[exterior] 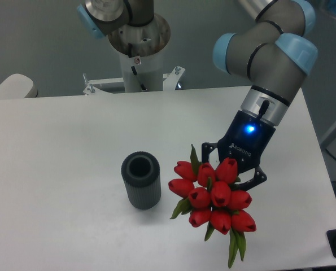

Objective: Insert the flowers into the vase
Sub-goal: 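Carry the red tulip bouquet with the gripper toward the grey vase, then raise the bouquet and swing its stems upright above the vase opening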

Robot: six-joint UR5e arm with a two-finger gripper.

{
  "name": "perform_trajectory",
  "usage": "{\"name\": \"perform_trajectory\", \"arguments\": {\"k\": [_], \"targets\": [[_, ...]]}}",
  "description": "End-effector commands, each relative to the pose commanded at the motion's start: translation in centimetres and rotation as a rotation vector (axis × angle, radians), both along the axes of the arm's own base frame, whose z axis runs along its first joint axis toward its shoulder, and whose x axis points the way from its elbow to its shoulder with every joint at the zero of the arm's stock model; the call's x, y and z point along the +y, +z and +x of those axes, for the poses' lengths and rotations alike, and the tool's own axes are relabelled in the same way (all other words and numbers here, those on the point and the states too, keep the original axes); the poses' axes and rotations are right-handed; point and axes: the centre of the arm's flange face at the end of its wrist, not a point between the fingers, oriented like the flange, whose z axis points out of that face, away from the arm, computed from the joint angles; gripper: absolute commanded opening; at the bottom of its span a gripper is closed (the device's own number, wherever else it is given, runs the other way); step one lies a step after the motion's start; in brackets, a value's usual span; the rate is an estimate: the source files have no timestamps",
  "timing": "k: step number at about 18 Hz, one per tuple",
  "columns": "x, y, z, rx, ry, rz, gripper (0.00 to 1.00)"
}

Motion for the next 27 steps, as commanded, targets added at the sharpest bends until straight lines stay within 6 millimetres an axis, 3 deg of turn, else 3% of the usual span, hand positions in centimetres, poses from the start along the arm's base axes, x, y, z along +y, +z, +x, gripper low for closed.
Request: {"name": "perform_trajectory", "arguments": {"k": [17, 23, 27], "targets": [[4.5, 0.1, 4.8, -0.036, -0.052, 0.003, 0.21], [4.5, 0.4, 4.9, -0.036, -0.079, 0.062, 0.21], [2.8, -0.1, 4.5, -0.110, -0.119, 0.161, 0.21]]}}
